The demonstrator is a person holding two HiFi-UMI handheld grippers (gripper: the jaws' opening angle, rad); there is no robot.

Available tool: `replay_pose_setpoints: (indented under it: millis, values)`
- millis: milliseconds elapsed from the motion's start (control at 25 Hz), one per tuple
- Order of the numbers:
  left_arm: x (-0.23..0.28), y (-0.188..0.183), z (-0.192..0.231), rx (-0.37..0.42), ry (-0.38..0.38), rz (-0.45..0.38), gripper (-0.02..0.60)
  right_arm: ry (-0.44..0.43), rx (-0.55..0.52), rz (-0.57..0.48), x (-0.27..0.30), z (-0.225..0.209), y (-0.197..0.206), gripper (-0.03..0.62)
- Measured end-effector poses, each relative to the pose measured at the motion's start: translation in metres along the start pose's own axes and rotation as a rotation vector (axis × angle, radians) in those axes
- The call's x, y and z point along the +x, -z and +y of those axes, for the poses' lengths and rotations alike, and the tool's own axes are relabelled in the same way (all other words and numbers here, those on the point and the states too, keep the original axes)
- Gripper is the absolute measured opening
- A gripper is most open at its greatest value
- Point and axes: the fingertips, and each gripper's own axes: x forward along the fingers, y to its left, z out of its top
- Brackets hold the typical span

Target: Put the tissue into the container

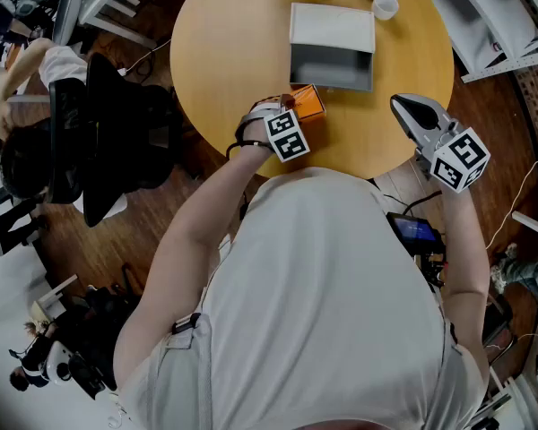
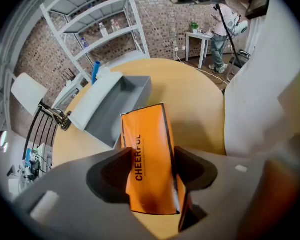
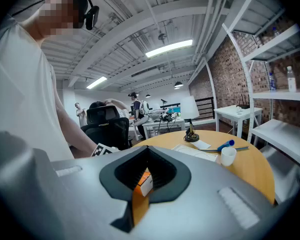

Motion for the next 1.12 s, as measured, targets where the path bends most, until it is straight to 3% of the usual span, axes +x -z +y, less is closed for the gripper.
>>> replay_pose_setpoints:
  millis: [160,320,520,640,760,880,960,1120]
  values:
    - [-0.05,-0.019,-0.001,0.059,-0.045,-0.067,0.268,0.012,0.034,-0.002,-0.006,0.004,0.007,0.002]
    - [-0.063,-0.059,0.035,0.171,-0.126,-0.099,0.27,0.019,0.054,-0.007,-0.006,0.002,0.012,0.002]
    - [-0.015,-0.098,0.077,0.361,-0.167,-0.031,0.272,0.036,0.07,-0.003,-0.014,-0.001,0.022,0.002]
    - [0.023,-0.102,0.08,0.488,-0.153,0.037,0.275,0.055,0.091,0.002,-0.022,-0.004,0.03,0.002]
    - [0.051,-0.098,0.074,0.558,-0.111,0.082,0.278,0.076,0.107,0.004,-0.03,-0.008,0.036,0.002]
    - [0.065,-0.091,0.075,0.567,-0.07,0.137,0.282,0.087,0.111,0.006,-0.034,-0.015,0.038,0.002]
    - [0.06,-0.094,0.078,0.547,-0.072,0.125,0.302,0.087,0.111,0.006,-0.034,-0.016,0.038,0.002]
    - [0.007,-0.114,0.087,0.406,-0.13,-0.038,0.31,0.061,0.085,-0.002,-0.026,-0.015,0.03,0.002]
